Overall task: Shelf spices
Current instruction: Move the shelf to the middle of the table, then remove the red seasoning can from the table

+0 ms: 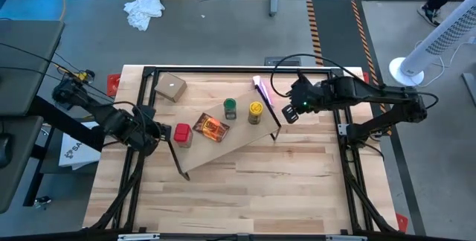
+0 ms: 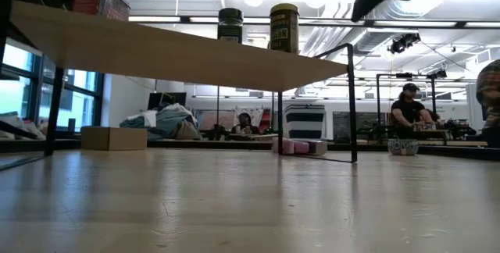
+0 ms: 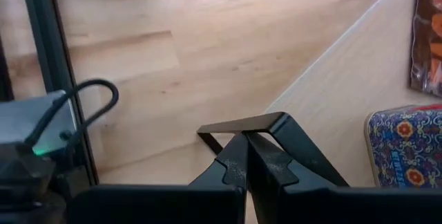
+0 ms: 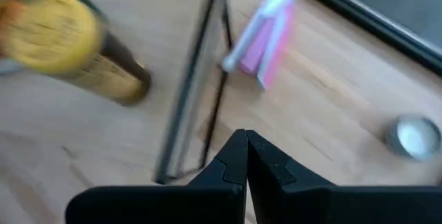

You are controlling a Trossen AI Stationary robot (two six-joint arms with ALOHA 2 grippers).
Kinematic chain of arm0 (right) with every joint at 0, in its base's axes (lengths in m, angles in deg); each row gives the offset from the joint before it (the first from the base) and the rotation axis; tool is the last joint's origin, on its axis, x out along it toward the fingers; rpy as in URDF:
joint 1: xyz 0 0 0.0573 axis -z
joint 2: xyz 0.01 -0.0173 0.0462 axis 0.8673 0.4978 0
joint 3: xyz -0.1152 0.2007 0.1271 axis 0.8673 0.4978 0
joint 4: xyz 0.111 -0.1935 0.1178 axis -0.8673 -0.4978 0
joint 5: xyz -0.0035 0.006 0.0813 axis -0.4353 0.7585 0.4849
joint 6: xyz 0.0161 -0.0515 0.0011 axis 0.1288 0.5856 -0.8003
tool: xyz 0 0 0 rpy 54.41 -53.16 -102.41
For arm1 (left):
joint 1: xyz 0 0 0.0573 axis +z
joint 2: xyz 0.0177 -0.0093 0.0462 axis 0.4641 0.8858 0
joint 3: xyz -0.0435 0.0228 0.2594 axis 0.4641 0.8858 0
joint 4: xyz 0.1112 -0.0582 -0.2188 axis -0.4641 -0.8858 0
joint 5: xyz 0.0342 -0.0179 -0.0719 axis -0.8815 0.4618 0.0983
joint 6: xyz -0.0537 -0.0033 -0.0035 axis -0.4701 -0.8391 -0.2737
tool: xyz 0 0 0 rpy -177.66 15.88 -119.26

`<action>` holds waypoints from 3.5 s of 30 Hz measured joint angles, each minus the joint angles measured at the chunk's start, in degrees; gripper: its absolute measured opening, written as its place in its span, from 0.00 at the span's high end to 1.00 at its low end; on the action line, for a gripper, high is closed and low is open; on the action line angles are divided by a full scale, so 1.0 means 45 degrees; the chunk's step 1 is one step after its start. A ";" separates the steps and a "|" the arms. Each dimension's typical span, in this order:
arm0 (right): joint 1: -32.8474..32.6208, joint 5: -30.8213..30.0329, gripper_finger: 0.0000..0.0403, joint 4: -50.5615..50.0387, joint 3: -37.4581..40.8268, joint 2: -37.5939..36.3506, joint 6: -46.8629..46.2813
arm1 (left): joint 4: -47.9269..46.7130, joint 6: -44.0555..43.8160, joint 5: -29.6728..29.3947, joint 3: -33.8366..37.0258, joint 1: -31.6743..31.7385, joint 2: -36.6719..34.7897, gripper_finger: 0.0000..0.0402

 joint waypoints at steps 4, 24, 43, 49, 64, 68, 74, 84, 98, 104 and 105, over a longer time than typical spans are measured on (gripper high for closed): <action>-0.0263 0.0162 1.00 0.0695 0.1078 0.0002 -0.0790 | 0.0038 0.0854 -0.0025 0.0000 0.0758 0.0000 1.00; 0.0176 0.1930 1.00 0.5759 0.4715 0.0007 -0.1240 | 0.1320 0.4520 -0.0460 0.0015 0.3796 0.0130 1.00; -0.3692 0.1058 1.00 0.4357 0.4717 -0.0188 -0.6282 | 0.4262 0.6834 -0.0506 0.0015 0.5281 0.2005 1.00; -0.4430 0.0709 1.00 0.3476 0.4705 -0.0270 -0.7468 | 0.5488 0.7215 -0.0212 0.0024 0.5591 0.2710 1.00; -0.4761 -0.0498 1.00 0.0939 0.4710 -0.2247 -0.8203 | 0.7480 0.7827 0.0742 0.0019 0.5776 0.3098 1.00; -0.4761 -0.0553 1.00 0.0920 0.4705 -0.2567 -0.8203 | 0.7470 0.7912 0.0662 0.0011 0.5776 0.2970 1.00; -0.4761 -0.0599 1.00 0.0254 0.4695 -0.2802 -0.8119 | 0.7308 0.7920 0.0006 0.0000 0.5778 0.2234 1.00; -0.4751 -0.0641 1.00 0.0020 0.4695 -0.3976 -0.7321 | 0.9483 1.1332 0.0855 0.0000 0.5767 0.0124 0.96; -0.4732 -0.1731 1.00 0.1111 0.4695 -0.5579 -0.6285 | 1.5815 1.3103 0.5469 -0.2279 0.5582 0.0709 0.43; -0.4732 -0.1750 1.00 0.1876 0.4695 -0.5550 -0.6257 | 1.6868 1.5576 0.5746 -0.5036 0.5509 0.1821 0.30; -0.4732 -0.1805 1.00 0.1903 0.4695 -0.5550 -0.6322 | 1.6864 1.5959 0.5756 -0.5451 0.5505 0.1948 0.29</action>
